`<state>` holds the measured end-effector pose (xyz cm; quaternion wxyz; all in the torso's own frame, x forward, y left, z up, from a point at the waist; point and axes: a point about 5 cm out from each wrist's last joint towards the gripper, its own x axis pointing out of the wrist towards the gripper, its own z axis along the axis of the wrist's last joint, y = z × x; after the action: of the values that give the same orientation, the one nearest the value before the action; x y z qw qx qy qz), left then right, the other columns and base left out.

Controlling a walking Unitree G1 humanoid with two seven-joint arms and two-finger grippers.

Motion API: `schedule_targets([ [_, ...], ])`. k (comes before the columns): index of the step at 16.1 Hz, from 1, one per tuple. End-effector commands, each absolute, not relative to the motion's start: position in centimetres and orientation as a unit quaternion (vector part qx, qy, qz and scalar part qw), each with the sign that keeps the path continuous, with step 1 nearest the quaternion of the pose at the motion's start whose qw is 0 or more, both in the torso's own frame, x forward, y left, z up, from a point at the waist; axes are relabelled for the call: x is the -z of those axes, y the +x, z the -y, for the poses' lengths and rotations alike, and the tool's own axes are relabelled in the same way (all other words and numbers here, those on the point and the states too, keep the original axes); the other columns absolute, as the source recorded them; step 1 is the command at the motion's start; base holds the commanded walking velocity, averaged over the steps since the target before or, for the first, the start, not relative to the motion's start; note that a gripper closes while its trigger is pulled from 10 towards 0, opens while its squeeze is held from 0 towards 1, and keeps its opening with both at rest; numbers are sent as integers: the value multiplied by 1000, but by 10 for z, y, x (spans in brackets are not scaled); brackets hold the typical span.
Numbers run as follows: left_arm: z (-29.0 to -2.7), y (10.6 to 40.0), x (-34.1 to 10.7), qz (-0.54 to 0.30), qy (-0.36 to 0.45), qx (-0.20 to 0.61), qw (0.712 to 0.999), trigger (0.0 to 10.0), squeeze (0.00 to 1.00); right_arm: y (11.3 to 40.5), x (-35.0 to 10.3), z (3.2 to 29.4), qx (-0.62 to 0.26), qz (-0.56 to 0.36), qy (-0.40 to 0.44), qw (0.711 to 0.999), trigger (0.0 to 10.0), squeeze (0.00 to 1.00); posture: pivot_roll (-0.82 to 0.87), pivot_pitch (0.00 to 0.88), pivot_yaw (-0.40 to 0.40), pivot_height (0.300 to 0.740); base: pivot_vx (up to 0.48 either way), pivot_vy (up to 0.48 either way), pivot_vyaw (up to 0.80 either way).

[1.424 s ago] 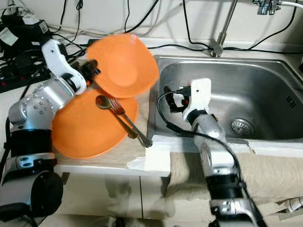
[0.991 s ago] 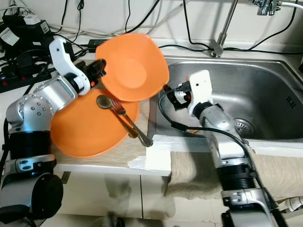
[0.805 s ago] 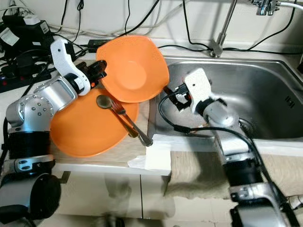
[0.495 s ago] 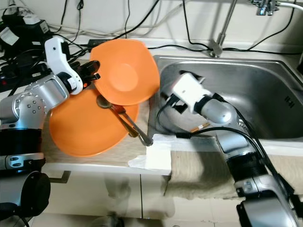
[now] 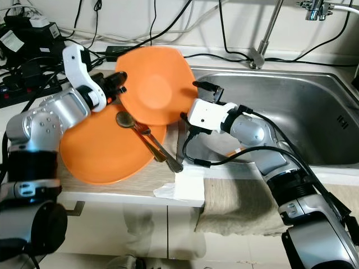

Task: Kitchen organization

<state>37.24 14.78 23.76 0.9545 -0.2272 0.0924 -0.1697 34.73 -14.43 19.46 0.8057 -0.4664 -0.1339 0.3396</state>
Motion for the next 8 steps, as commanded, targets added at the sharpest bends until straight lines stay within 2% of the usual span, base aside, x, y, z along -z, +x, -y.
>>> schedule_targets([
  [1, -150, 377, -267, -29, -249, 174, 952, 0, 0, 348, -190, 147, -344, 123, -476, 800, 10000, 0, 20, 0, 6, 740, 0, 0, 0],
  [8, -148, 385, -260, -43, -256, 167, 951, 0, 0, 348, -190, 151, -330, 147, -486, 796, 10000, 0, 4, 0, 9, 740, 0, 0, 0],
])
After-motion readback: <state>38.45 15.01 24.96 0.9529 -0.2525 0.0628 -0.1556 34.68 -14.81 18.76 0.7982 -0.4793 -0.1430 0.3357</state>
